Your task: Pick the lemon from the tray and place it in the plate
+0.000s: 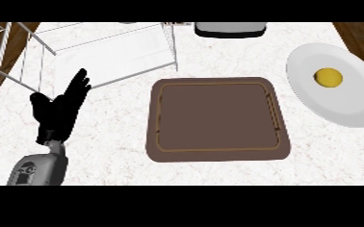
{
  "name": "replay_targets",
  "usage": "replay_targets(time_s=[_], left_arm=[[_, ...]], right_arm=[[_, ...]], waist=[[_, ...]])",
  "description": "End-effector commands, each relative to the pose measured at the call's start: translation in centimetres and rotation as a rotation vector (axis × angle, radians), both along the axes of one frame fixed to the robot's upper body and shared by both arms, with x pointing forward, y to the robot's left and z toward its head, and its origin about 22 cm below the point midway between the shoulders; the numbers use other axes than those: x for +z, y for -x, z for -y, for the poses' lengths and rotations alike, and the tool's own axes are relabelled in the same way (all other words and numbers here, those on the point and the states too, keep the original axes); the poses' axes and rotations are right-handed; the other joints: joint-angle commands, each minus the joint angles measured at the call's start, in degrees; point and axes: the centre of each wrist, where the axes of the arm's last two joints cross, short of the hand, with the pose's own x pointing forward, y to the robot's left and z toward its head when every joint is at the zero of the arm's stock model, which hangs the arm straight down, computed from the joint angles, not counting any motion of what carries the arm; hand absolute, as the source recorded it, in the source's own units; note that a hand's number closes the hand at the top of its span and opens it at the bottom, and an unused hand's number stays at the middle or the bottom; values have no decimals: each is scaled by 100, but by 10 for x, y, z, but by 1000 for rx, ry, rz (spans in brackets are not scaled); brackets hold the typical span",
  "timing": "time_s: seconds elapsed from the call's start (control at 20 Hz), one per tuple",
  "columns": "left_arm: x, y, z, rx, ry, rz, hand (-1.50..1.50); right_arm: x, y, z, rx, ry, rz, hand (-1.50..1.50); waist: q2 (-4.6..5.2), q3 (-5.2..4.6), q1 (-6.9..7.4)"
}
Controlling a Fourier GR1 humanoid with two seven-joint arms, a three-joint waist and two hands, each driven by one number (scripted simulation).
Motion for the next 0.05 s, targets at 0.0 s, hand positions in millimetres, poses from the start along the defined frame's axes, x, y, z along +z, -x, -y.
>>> replay_targets(time_s=[0.0], left_arm=[[13, 0, -4, 3, 17, -5, 0]], right_arm=[[-3, 14, 21, -16, -2, -43, -150]], waist=[[6, 2, 27]])
